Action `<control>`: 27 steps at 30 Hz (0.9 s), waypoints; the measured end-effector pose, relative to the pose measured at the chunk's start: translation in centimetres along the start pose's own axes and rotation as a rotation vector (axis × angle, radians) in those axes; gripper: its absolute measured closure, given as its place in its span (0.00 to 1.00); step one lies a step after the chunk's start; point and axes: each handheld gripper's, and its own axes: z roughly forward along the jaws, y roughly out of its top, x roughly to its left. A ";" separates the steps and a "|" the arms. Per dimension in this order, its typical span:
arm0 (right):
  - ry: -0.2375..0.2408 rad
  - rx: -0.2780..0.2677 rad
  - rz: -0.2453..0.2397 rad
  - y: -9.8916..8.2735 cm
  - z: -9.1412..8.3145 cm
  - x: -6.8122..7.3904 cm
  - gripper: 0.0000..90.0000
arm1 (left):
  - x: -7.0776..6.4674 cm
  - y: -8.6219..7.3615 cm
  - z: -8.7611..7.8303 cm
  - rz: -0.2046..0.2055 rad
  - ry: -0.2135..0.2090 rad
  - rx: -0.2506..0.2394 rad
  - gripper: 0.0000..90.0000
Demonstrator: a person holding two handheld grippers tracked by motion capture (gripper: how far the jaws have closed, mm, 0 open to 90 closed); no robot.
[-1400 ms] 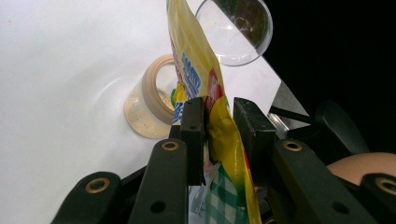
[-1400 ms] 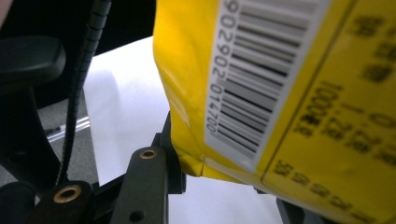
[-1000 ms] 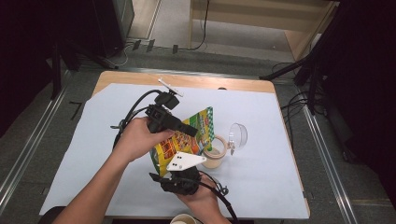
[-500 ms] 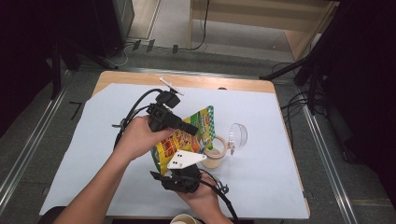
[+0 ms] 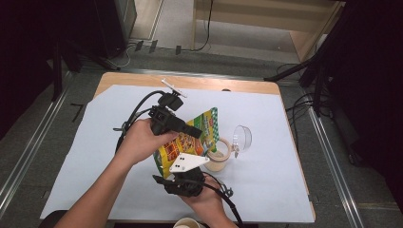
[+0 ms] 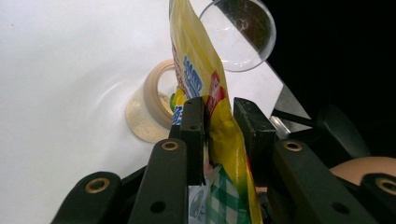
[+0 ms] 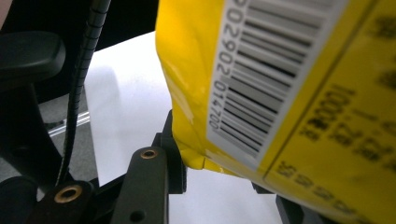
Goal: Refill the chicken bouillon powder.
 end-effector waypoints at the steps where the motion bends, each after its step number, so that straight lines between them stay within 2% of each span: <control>1: 0.002 0.003 -0.001 0.0 0.1 -0.1 0.73 | 0.1 0.0 0.1 -0.004 0.003 0.004 0.84; 3: 0.003 0.019 0.008 -0.1 0.2 -0.1 0.73 | 0.2 0.0 0.3 -0.009 -0.005 0.002 0.84; 14: -0.008 0.006 -0.031 0.2 -0.1 0.1 0.70 | 0.3 0.3 -0.2 -0.014 -0.033 0.002 0.83; 18: 0.002 0.015 -0.022 0.2 0.1 0.0 0.75 | 0.2 0.3 0.0 -0.016 -0.041 0.017 0.82; 21: 0.007 -0.002 -0.024 0.1 0.0 0.2 0.75 | 0.0 0.4 0.0 -0.012 -0.049 0.013 0.82; 22: 0.005 -0.014 -0.026 0.2 0.0 0.2 0.75 | 0.0 0.4 0.0 -0.009 -0.048 0.014 0.82; 27: 0.003 0.000 -0.020 0.0 0.1 0.0 0.75 | 0.2 0.3 0.2 -0.014 -0.038 0.008 0.83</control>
